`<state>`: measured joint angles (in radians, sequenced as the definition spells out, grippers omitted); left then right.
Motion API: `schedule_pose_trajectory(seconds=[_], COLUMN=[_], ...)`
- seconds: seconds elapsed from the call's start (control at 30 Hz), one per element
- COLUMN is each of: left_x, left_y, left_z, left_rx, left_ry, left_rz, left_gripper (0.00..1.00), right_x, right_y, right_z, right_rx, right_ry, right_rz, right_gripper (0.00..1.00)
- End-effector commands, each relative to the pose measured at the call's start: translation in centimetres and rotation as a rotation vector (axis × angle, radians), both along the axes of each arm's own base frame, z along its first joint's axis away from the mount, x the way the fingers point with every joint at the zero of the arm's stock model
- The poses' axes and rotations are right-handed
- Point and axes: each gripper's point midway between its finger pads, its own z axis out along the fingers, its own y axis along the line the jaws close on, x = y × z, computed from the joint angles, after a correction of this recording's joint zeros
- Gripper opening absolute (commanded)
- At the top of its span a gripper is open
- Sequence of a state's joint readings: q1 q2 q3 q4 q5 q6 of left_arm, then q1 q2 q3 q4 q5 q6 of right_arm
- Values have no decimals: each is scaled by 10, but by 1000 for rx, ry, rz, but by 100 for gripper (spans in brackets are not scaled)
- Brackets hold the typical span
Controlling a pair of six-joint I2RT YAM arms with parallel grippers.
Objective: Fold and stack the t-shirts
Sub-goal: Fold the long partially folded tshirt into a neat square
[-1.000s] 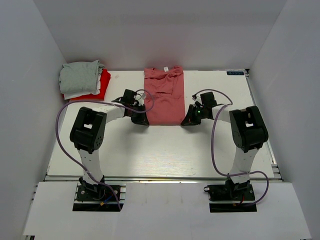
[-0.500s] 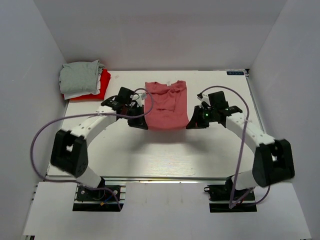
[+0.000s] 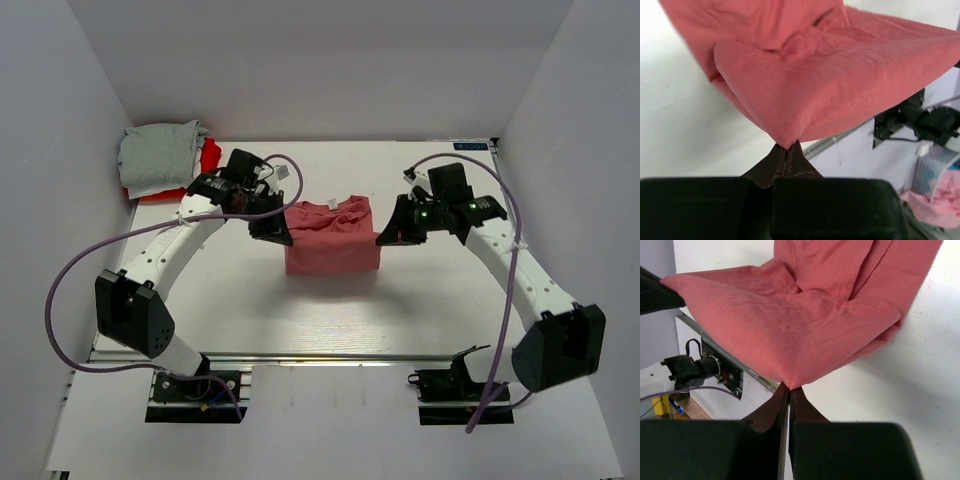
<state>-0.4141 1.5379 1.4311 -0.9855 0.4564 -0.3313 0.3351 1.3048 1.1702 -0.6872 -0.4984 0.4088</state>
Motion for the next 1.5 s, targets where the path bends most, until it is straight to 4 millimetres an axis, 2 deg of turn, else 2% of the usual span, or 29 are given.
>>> schedule_pose_trajectory(seconds=[0.0,0.03,0.07,0.1,0.13,0.2,0.23,0.3,0.33,0.37,0.4,0.43,0.47,0.5,0.57,0.6,0.63,0.7,0.73,0.8,0.83,0.87,0.9,0.97,1.03,1.13,1.17,1.27,1.47], left_x=[24,36,43,52,57,73,84,102,108,115,123,130,135,141,152,162,165,176,181,190,197,200,203,209,217,221,226,236,246], left_y=[13,11,12,10,13,15,24,25,22,24,21,18,17,14,17,19,18,22,25,20,22,21,19,26,28,22,26,18,5], left_z=[11,12,11,17,14,10,15,13,11,8,13,-3,-7,-8,-13,-11,-9,-22,-22,-22,-33,-33,-32,-41,-39,-56,-55,-54,-53], left_rx=[54,60,78,80,101,127,149,153,151,155,148,164,167,162,166,152,140,154,153,140,142,141,138,160,152,142,140,104,44], left_ry=[-80,-94,-102,-124,-129,-151,-185,-202,-206,-200,-214,-184,-179,-188,-205,-231,-239,-232,-236,-245,-239,-240,-246,-242,-272,-253,-258,-284,-343], left_rz=[85,93,105,114,127,183,235,272,272,281,282,279,278,279,298,327,337,355,364,361,356,356,357,364,370,341,351,339,281], left_gripper=[0,0,0,0,0,0,0,0,0,0,0,0,0,0,0,0,0,0,0,0,0,0,0,0,0,0,0,0,0], right_x=[24,38,47,61,66,81,88,101,107,115,123,128,134,141,152,157,166,174,180,188,193,195,201,210,215,223,227,227,237], right_y=[3,4,6,8,5,8,11,13,14,14,15,13,15,17,16,20,22,28,30,34,33,34,34,35,34,33,31,28,14], right_z=[12,11,22,22,20,35,25,31,19,21,15,13,14,5,4,-8,-4,-14,-9,-16,-15,-15,-24,-26,-35,-46,-45,-56,-71], right_rx=[-16,-32,-27,-38,-60,-49,-57,-48,-58,-57,-59,-61,-55,-60,-60,-59,-47,-25,-18,-12,-11,-9,-15,-15,-23,-37,-41,-59,-107], right_ry=[-37,-45,-74,-81,-85,-134,-111,-135,-107,-120,-103,-101,-113,-101,-107,-86,-116,-105,-124,-122,-126,-128,-119,-124,-108,-92,-91,-70,-64], right_rz=[7,-2,-10,-14,-28,-33,-30,-35,-37,-50,-57,-67,-66,-66,-75,-63,-62,-47,-47,-42,-54,-53,-60,-65,-72,-105,-124,-146,-232], right_gripper=[0,0,0,0,0,0,0,0,0,0,0,0,0,0,0,0,0,0,0,0,0,0,0,0,0,0,0,0,0])
